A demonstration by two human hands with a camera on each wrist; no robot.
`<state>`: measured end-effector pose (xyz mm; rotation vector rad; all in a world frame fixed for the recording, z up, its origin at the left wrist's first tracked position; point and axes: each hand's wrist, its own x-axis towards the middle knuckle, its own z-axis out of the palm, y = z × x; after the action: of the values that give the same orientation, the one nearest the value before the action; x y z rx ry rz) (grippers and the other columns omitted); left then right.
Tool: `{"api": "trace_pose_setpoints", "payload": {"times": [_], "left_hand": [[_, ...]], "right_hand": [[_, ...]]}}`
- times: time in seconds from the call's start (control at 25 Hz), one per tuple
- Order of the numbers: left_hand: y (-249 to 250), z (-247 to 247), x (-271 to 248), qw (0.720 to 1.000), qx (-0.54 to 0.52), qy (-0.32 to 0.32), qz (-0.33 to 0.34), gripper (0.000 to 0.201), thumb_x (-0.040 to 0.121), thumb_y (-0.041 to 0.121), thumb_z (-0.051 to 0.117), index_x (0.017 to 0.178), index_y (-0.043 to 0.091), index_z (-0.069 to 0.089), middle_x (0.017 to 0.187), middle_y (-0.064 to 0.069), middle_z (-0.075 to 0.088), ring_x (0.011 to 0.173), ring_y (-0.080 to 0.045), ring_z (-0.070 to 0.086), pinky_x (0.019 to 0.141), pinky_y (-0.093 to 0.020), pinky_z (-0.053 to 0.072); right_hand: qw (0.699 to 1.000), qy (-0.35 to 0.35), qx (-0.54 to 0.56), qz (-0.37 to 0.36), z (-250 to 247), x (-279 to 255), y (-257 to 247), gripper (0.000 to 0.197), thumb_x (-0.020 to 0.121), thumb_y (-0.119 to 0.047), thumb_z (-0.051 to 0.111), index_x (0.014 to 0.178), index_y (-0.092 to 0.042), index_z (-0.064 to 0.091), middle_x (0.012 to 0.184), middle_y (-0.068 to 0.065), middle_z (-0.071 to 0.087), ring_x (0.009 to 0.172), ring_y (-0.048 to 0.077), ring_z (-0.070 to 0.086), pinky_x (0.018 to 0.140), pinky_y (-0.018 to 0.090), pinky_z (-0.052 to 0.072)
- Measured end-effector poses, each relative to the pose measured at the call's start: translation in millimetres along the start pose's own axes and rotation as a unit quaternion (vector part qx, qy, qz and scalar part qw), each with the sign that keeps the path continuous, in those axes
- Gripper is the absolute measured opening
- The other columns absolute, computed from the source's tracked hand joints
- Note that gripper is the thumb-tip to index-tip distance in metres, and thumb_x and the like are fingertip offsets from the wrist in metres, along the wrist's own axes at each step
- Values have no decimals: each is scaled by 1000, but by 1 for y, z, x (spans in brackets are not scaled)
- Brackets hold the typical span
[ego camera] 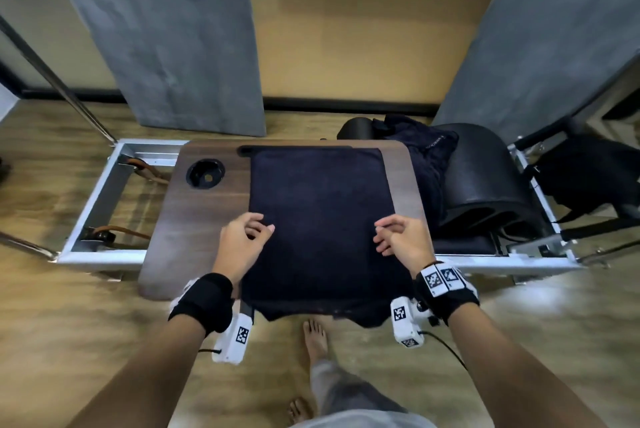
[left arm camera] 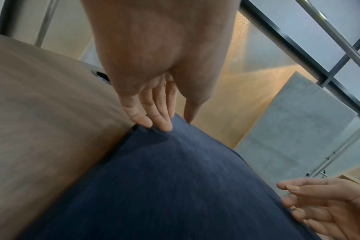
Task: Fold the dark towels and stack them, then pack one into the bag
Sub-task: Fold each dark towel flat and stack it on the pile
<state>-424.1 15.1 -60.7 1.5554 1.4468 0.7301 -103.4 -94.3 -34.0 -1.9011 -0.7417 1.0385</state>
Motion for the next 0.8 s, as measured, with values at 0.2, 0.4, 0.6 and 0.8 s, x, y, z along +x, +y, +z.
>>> {"api": "trace_pose_setpoints", "payload": {"times": [0.2, 0.4, 0.6, 0.8], "left_hand": [[-10, -9, -67, 990, 134, -7, 45, 22, 83, 14, 81, 91, 28, 66, 88, 7, 63, 83, -15, 60, 79, -35, 52], [-9, -20, -93, 956, 288, -49, 23, 10, 85, 29, 76, 83, 31, 66, 84, 11, 57, 89, -16, 61, 81, -38, 49], [11, -19, -77, 970, 235, -15, 61, 12, 94, 25, 69, 83, 28, 67, 87, 10, 57, 90, -16, 60, 82, -40, 49], [74, -8, 1, 978, 167, 66, 111, 10, 96, 31, 66, 86, 32, 63, 72, 10, 52, 72, -13, 55, 63, -35, 44]], "right_hand": [[984, 43, -174, -7, -13, -54, 47, 17, 84, -10, 82, 79, -21, 70, 58, 3, 66, 54, 20, 66, 57, 38, 56], [975, 44, -219, 9, -18, -69, 61, 22, 85, -19, 83, 75, -22, 64, 70, 17, 69, 83, 33, 68, 78, 42, 60], [979, 30, -201, -17, -13, -57, 28, 20, 91, -21, 77, 75, -18, 65, 59, 11, 68, 64, 28, 68, 76, 46, 60], [986, 29, -118, -111, 9, 6, -51, 16, 93, -16, 74, 80, -12, 64, 51, 3, 66, 51, 15, 62, 66, 40, 54]]}}
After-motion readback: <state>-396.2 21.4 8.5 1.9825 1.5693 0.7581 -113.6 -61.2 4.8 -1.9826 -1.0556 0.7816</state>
